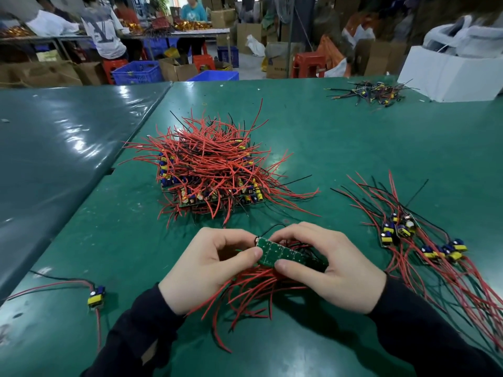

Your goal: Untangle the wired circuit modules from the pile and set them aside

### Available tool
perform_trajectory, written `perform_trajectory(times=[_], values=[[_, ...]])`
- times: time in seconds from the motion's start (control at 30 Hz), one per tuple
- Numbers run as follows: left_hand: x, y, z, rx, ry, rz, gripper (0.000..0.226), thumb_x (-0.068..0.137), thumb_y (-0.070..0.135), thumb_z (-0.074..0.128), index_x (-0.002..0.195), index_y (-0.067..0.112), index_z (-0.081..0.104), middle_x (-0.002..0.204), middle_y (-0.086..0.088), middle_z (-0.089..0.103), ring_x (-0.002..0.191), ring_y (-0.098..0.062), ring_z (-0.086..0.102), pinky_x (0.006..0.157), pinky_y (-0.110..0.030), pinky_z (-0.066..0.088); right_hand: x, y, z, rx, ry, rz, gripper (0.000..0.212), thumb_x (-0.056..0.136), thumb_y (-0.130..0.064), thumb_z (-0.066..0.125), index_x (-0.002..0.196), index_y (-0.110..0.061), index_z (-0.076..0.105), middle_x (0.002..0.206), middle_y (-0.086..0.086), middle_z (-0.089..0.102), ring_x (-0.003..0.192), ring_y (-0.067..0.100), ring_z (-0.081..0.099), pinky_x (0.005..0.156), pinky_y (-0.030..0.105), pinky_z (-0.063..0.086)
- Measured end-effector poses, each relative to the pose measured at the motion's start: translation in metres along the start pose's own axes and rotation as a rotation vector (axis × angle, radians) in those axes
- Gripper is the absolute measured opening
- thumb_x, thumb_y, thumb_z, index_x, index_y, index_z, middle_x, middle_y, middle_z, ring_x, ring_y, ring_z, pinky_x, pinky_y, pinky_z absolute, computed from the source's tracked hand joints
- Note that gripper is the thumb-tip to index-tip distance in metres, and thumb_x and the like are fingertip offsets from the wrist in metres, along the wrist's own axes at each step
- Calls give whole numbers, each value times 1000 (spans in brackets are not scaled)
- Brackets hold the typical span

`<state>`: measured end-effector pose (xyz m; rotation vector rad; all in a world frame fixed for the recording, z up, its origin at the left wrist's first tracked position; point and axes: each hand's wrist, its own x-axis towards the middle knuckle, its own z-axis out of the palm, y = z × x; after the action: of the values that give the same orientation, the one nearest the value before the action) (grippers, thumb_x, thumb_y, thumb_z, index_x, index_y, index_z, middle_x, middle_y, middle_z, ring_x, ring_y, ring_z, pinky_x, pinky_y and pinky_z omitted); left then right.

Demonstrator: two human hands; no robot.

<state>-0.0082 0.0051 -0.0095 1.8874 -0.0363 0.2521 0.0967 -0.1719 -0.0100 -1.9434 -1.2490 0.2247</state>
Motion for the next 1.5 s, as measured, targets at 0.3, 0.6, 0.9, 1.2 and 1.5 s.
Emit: perform_trajectory(times=[0.3, 0.6, 0.9, 1.2, 1.5], values=[[0, -5, 4, 82, -6, -20, 14, 82, 27, 63, 81, 16, 71, 74, -3, 69, 68, -8, 60, 65, -28, 49, -1, 0, 1, 48, -78, 54, 17, 84, -30, 67, 97, -19, 69, 84, -8, 69, 78, 8, 62, 77, 35, 49], [-1, -6, 2, 219, -46, -44, 18, 81, 31, 61, 75, 15, 67, 66, -2, 61, 60, -5, 51, 59, -24, 42, -3, 0, 5, 13, -151, 114, 12, 88, -27, 64, 96, -19, 68, 83, -3, 69, 77, 17, 62, 76, 40, 48], [-2, -5, 5, 239, 24, -80, 20, 77, 33, 64, 72, 14, 68, 64, 0, 62, 61, -7, 54, 63, -32, 47, -3, -4, 10, -81, -134, 101, 23, 88, -37, 55, 103, -25, 66, 92, -10, 68, 87, 10, 61, 83, 39, 46], [-4, -6, 25, 414, 323, -110, 16, 77, 18, 73, 63, 18, 65, 56, 10, 61, 55, -10, 58, 56, -22, 46, -1, 0, 22, -178, -36, 144, 35, 82, -49, 45, 102, -28, 65, 92, -7, 68, 90, 14, 62, 83, 35, 47], [-5, -11, 36, 544, 412, -52, 13, 74, 9, 74, 65, 16, 66, 54, 8, 62, 51, -7, 54, 46, -9, 36, -2, -1, 31, -269, 23, 194, 22, 89, -43, 49, 98, -28, 63, 86, -8, 66, 86, 15, 60, 84, 35, 44]])
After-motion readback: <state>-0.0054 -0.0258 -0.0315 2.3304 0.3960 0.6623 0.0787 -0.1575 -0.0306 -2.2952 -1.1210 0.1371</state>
